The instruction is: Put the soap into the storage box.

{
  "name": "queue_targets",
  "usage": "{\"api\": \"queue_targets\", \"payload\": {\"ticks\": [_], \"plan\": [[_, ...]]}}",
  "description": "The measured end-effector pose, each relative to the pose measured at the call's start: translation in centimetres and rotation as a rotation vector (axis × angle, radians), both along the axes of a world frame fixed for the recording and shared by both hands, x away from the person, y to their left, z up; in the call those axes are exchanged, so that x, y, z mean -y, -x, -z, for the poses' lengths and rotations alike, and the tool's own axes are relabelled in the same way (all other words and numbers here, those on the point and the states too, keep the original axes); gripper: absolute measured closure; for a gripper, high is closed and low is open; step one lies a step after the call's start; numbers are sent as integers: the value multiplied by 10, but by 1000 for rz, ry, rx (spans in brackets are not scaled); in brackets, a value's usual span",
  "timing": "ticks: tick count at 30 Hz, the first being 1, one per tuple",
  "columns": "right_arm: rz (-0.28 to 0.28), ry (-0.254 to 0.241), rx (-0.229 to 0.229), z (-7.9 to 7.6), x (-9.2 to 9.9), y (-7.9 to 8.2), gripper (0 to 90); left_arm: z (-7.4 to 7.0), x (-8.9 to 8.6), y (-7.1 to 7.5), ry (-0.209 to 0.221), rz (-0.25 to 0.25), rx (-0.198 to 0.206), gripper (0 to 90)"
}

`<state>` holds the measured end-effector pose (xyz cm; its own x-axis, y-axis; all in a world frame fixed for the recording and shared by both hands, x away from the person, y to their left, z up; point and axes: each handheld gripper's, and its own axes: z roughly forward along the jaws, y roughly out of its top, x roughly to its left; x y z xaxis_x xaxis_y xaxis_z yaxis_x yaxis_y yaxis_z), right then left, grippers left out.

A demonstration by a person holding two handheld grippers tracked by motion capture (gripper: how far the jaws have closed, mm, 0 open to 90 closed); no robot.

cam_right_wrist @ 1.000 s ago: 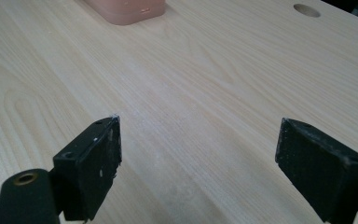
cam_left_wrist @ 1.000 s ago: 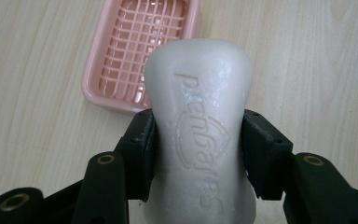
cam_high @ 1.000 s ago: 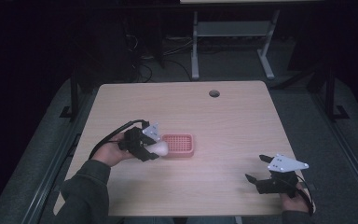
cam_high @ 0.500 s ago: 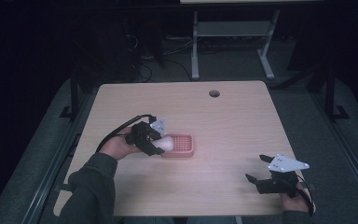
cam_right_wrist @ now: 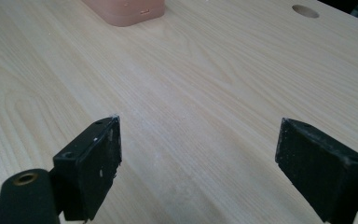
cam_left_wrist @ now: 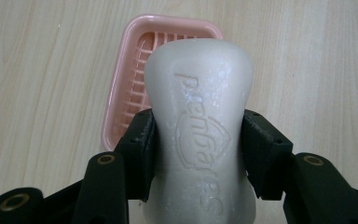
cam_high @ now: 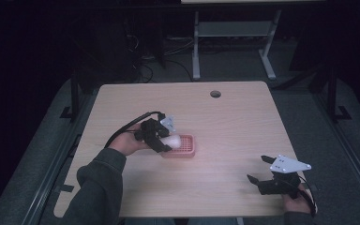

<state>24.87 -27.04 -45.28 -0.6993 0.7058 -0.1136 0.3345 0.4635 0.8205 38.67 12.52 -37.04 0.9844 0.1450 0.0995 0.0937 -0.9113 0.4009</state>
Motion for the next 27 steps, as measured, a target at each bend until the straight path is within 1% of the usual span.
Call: {"api": "queue_targets", "payload": {"ticks": [3,5,7,8,10,20,26,27], "plan": [[0,0,0,0,0,0,136,1,5,-3,-2,7,-5,495],[-1,-1,1,0,0,0,136,2,10,-4,-9,11,-1,495],[-1,-3,2,0,0,0,136,3,12,-6,-5,14,0,495],[-1,-3,2,0,0,0,136,3,14,-7,-3,14,-6,495],[-3,-4,4,0,1,0,136,4,16,-8,-8,17,-3,495],[-4,-5,4,-1,1,0,136,10,27,-16,-17,27,-13,495],[-6,-3,6,-1,1,0,136,17,32,-23,-25,20,-33,495],[-3,-14,2,-1,1,0,136,18,32,-24,-29,18,-36,495]]}}
